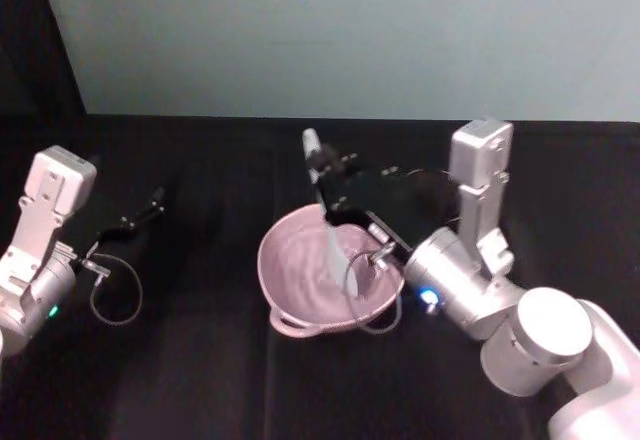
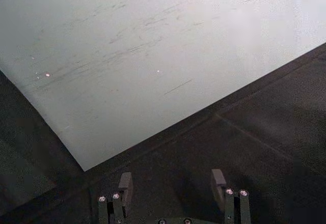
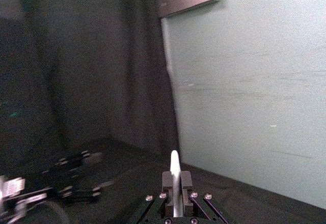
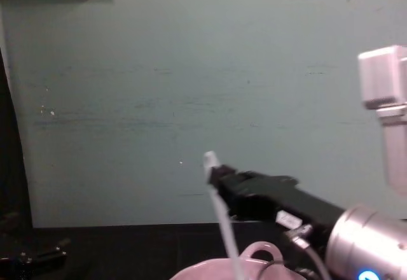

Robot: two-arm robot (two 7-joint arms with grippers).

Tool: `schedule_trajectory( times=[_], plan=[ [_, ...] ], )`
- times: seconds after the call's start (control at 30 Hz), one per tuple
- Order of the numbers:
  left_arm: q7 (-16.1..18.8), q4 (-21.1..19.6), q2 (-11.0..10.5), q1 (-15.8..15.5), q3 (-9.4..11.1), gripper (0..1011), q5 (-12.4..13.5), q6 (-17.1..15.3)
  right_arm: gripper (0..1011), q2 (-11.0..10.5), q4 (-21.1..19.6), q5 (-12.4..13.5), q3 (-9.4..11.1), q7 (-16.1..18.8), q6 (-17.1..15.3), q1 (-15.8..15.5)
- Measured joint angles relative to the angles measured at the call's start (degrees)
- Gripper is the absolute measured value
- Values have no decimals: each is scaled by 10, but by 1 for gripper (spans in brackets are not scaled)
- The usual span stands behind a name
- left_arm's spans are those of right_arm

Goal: Use the one hand to pick up the spoon and stir the clear water in the bowl.

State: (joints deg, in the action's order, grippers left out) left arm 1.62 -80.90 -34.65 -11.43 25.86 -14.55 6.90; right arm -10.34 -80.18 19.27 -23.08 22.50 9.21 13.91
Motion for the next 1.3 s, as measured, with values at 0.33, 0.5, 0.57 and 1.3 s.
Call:
schedule_trajectory(
  times=[0.33, 0.5, 0.57, 1.3],
  plan=[
    [0, 0, 0, 0, 0, 1011, 0, 0, 103, 1, -37, -13, -26, 9, -9, -6],
    [0, 0, 0, 0, 0, 1011, 0, 0, 103, -6, -52, -12, -19, 8, -13, -1],
    [0, 0, 0, 0, 0, 1011, 0, 0, 103, -9, -57, -8, -10, 7, -13, 5],
    [0, 0, 0, 0, 0, 1011, 0, 0, 103, -40, -85, 80, 87, 0, 18, 18]
  ],
)
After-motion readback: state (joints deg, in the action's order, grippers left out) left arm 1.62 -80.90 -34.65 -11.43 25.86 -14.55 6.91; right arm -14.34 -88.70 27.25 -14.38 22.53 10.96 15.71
